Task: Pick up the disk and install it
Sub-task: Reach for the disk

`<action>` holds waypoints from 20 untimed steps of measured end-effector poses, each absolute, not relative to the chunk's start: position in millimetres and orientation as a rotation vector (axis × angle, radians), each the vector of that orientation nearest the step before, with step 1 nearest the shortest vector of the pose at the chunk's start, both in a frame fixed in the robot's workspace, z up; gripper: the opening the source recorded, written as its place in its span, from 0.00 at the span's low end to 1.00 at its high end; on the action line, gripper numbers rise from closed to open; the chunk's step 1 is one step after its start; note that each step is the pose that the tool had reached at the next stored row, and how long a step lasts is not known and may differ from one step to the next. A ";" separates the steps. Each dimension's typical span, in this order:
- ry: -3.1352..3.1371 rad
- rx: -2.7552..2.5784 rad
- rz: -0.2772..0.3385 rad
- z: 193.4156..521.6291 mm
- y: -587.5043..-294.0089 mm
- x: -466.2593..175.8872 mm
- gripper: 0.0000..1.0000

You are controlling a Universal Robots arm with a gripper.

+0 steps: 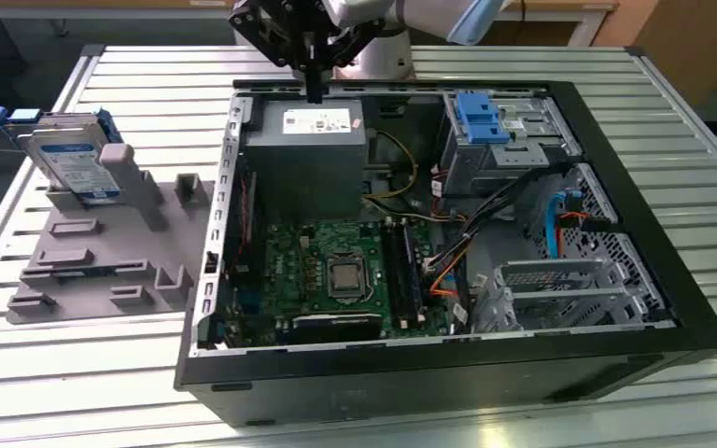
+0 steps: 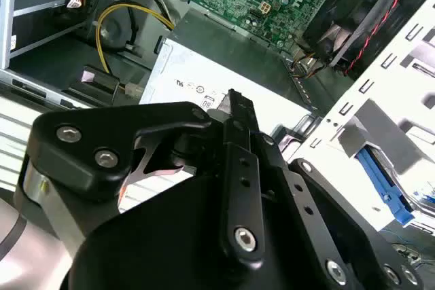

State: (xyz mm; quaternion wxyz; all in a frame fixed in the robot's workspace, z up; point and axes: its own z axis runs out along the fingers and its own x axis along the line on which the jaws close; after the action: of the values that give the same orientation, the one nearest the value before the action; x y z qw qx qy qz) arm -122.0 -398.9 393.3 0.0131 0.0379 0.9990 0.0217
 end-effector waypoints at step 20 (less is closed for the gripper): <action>3.113 0.118 0.068 393.3 -398.9 -126.5 0.11</action>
State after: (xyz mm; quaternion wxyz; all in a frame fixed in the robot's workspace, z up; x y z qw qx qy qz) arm -126.5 -398.9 393.3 0.0130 0.0379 0.9990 0.0217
